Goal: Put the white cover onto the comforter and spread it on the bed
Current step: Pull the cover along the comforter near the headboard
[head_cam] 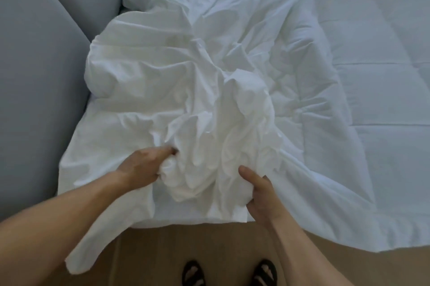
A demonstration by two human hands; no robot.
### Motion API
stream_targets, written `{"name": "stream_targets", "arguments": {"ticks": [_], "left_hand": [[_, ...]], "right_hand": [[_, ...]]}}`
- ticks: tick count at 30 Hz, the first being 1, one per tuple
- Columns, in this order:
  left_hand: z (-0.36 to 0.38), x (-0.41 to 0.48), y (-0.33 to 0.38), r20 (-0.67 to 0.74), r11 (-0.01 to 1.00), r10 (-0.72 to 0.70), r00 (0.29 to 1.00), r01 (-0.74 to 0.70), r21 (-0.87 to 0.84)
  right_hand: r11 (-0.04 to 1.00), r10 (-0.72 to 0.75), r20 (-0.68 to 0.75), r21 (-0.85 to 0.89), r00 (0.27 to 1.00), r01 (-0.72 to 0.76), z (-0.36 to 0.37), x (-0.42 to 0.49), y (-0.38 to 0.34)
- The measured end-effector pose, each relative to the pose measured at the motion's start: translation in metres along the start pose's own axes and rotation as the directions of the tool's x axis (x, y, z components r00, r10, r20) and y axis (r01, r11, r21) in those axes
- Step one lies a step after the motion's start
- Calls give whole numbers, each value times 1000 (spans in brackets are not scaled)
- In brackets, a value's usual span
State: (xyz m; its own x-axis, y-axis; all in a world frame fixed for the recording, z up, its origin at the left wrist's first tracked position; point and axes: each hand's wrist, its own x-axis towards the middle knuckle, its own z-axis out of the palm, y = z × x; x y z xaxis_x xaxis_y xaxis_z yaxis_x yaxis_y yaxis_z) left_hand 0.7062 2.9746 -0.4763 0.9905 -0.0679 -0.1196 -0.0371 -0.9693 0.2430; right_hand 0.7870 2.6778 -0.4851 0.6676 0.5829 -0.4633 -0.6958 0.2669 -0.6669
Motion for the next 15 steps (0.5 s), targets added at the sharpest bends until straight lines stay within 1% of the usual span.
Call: {"name": "stream_targets", "arguments": {"ticks": [1, 3, 6, 8, 10, 12, 15], "left_hand": [[-11, -2, -5, -22, 999, 32, 999, -32, -3], [-36, 0, -10, -62, 999, 36, 997, -38, -18], [-64, 9, -21, -201, 997, 62, 978, -50, 62], [-78, 15, -26, -269, 993, 69, 961, -41, 109], [-83, 22, -29, -288, 984, 122, 950, -77, 161], [-85, 29, -31, -280, 982, 138, 950, -94, 166], [-83, 32, -37, -313, 991, 66, 948, -26, 131]], "right_hand": [[1000, -8, -7, 15, 1000, 8, 6, 2, -4], [999, -16, -30, 47, 999, 18, 20, 8, -11], [1000, 12, -57, 19, 998, -11, 30, 10, -18], [1000, 21, -124, -17, 992, -23, 21, 3, -26], [1000, -1, -199, -22, 980, -3, 5, -4, -35], [999, -19, -211, 26, 977, 25, -8, -12, -45], [971, -21, -160, 230, 987, 58, -22, -24, -62]]}}
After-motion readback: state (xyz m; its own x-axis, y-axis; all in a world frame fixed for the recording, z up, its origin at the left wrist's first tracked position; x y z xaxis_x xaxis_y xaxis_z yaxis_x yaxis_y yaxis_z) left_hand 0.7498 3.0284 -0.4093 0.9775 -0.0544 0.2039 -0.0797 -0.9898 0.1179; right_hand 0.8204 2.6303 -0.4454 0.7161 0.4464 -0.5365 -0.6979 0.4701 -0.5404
